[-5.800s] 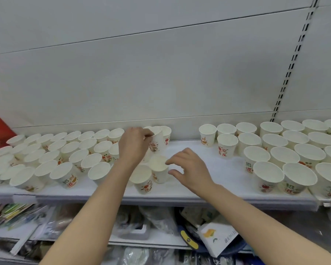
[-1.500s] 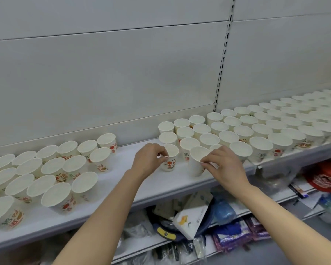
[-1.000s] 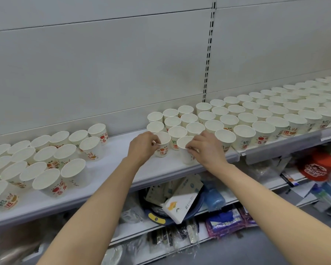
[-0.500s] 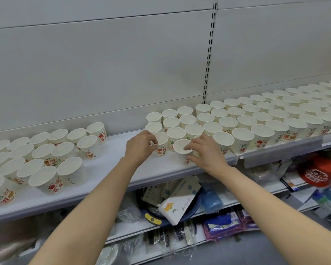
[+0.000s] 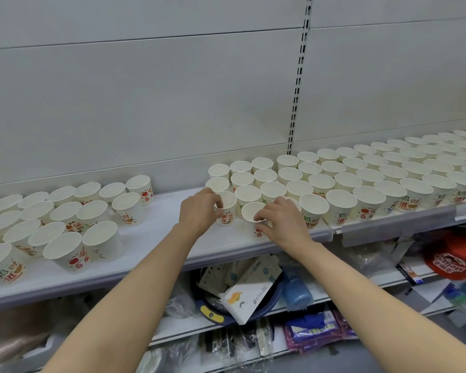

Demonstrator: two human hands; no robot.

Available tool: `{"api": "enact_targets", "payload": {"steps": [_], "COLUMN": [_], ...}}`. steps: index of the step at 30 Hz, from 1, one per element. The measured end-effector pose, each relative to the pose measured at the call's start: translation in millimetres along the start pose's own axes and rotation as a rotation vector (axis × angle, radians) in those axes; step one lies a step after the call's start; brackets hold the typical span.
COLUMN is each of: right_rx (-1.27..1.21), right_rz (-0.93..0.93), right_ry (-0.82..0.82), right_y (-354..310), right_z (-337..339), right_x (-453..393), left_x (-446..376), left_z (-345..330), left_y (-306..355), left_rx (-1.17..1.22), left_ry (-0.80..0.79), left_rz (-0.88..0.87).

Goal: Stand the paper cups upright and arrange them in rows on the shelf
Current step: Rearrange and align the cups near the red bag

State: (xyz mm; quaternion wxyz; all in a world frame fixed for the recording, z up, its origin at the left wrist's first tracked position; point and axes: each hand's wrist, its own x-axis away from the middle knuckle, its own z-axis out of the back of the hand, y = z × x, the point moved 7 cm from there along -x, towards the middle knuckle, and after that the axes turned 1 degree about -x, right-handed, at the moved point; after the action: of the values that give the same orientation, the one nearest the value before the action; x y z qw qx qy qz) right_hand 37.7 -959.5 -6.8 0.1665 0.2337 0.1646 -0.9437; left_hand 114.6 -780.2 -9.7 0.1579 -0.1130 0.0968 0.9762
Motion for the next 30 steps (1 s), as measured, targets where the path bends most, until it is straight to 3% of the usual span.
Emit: {"api": "enact_targets", "payload": {"steps": [11,16,20,25,30], "right_rx": [-0.017,-0.066,-0.092,-0.129,-0.168], "right_rz": [0.116,0.185,0.203,0.248,0.238], "right_ry": [0.135,0.119,0.067,-0.003,-0.04], "right_y": [-25.5,-65.1,-98.6,-158.2,-213.4], "right_z": [9.7,-14.7,-42.4,-84.0,-132.0], "right_x": [-17.1,-29.3,-46.2,-92.2,-145.5], "left_x": [46.4,97.8,120.1,119.4,116.9], "left_z": [43.3,77.4,82.9,88.9,136.4], "left_y": [-29.4,-120.2,-185.0,-215.4,-237.6], "left_rx": [-0.046,-0.232,-0.343,-0.205,0.012], "left_ry": [0.109,0.191,-0.067,-0.109,0.028], "left_rz": [0.026,0.28,0.416,0.396,0.379]}}
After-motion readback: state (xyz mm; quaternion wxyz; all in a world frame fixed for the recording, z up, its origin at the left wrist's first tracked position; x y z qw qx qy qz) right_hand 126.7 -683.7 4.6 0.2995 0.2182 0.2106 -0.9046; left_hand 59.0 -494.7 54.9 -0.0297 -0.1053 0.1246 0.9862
